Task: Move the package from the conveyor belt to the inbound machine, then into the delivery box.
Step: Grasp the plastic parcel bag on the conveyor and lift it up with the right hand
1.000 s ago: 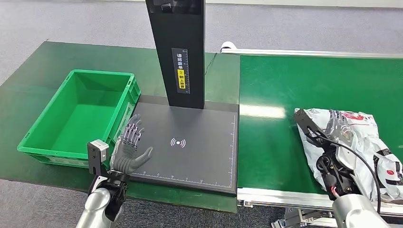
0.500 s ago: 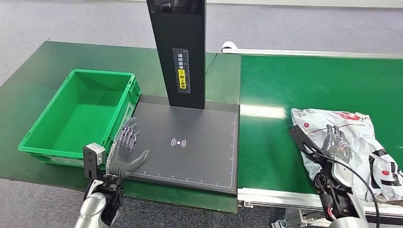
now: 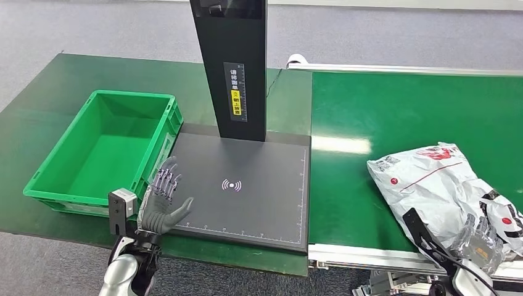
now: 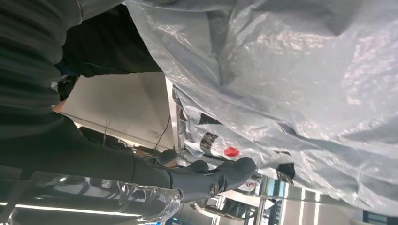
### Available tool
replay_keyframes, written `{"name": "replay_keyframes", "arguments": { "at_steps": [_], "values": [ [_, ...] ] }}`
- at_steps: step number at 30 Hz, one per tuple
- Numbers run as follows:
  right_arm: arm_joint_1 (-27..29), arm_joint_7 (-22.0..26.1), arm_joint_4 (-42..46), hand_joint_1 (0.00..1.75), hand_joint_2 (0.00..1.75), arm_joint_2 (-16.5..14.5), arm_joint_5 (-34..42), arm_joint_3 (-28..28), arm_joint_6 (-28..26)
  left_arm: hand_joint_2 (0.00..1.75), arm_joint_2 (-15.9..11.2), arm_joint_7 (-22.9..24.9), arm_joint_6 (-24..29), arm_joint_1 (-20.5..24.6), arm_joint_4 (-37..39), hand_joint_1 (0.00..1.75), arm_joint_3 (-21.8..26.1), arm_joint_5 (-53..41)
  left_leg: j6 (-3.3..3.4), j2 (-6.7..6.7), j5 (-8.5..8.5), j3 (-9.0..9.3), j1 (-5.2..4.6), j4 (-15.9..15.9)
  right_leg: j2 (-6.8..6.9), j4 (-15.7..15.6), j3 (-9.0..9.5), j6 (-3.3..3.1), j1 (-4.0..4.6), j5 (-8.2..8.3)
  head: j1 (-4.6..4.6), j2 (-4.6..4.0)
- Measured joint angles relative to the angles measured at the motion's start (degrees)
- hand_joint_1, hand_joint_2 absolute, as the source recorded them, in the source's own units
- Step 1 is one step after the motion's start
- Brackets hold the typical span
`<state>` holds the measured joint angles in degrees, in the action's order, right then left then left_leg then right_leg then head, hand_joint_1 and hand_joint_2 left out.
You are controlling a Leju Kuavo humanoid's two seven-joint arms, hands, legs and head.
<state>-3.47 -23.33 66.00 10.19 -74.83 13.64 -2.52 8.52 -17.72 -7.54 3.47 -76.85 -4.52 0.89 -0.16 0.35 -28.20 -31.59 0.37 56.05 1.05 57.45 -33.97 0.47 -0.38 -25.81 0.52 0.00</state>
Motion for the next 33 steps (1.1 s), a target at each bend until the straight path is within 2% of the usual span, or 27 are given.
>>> {"name": "replay_keyframes", "arguments": {
  "at_steps": [15,19,23,25,29,32,33],
  "values": [
    [1.02,3.80,0.29,0.00,1.75,-1.55,1.28,0.43,4.00,1.75,0.73,0.94,-0.70,-1.02,-1.30,0.00,0.29,-0.30,0.00,0.03,0.00,0.00,0.00,0.00,-0.02,0.00,0.00,0.00,0.00,0.00,-0.01,0.00],
    [0.61,7.89,-1.26,0.00,1.75,-1.63,4.81,-2.14,7.20,1.75,0.74,0.83,-1.59,-1.31,-1.52,0.00,0.49,-1.12,-0.01,0.03,0.00,0.01,0.01,-0.01,-0.02,0.00,0.00,0.00,0.01,0.00,0.00,0.00],
    [0.00,15.48,-3.22,0.00,1.75,-1.64,11.21,-7.24,13.76,1.75,0.73,-0.05,-2.36,-0.81,-1.09,0.00,0.61,-2.05,-0.01,0.16,0.00,0.09,0.04,-0.01,-0.12,0.00,0.03,0.00,0.04,0.00,0.01,0.00],
    [-0.97,16.88,-4.29,0.05,1.75,-1.63,12.72,-10.14,14.71,1.75,0.72,-0.22,-2.38,-0.49,-0.90,0.00,0.62,-2.19,-0.03,0.33,-0.02,0.18,0.06,-0.02,-0.28,0.00,0.09,-0.01,0.05,0.01,0.00,0.00],
    [-3.28,17.07,-6.61,1.54,1.75,-1.56,14.04,-15.13,14.82,1.75,0.65,-0.27,-2.18,-0.44,-0.89,0.00,0.68,-2.28,-0.08,0.75,-0.13,0.34,0.07,-0.03,-0.69,0.00,0.22,-0.06,0.05,0.05,-0.02,0.00],
    [-4.27,17.06,-7.73,1.75,1.75,-1.28,14.39,-17.50,14.76,1.75,0.56,-0.27,-2.05,-0.65,-0.95,0.00,0.92,-2.31,-0.11,1.22,-0.31,0.61,0.11,-0.05,-1.09,-0.01,0.34,-0.19,0.07,0.13,-0.03,0.00],
    [-4.46,17.05,-8.01,1.75,1.75,-1.19,14.50,-18.07,14.64,1.75,0.55,-0.27,-2.05,-0.72,-0.98,0.00,1.02,-2.31,-0.10,1.41,-0.36,0.69,0.11,-0.06,-1.23,-0.01,0.39,-0.23,0.07,0.16,-0.02,0.00]
  ]
}}
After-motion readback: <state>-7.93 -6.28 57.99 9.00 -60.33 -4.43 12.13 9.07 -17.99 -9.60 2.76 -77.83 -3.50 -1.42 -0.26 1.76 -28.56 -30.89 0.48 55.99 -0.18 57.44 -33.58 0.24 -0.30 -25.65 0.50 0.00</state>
